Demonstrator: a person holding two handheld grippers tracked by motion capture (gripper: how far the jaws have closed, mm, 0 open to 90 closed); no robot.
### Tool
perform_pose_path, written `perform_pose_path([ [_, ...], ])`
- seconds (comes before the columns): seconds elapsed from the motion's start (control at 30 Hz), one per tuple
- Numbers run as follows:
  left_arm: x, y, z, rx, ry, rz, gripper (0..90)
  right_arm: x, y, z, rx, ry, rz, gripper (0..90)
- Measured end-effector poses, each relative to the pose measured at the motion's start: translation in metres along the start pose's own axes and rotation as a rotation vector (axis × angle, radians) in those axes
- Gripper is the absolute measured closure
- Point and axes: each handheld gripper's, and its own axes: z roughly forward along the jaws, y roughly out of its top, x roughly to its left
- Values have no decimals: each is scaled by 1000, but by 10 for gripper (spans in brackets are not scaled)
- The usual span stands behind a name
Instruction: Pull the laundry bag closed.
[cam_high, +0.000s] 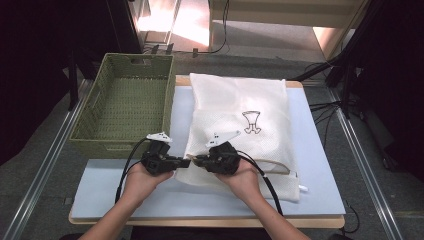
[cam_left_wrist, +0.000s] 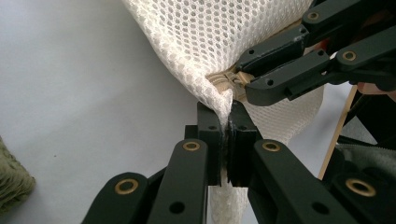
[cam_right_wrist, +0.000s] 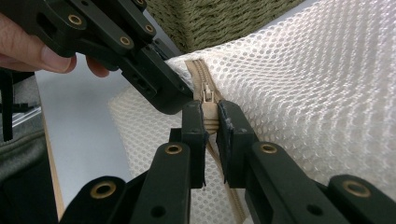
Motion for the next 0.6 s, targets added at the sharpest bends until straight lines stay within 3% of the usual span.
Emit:
perform_pose_path([
  [0.4,1,-3,-5,-26,10,-17,878,1,-3,-2,-16,19,-17,833],
  [0.6,-4,-3,-2,-17,21,10,878,-1,-3,2,1,21,-7,830],
])
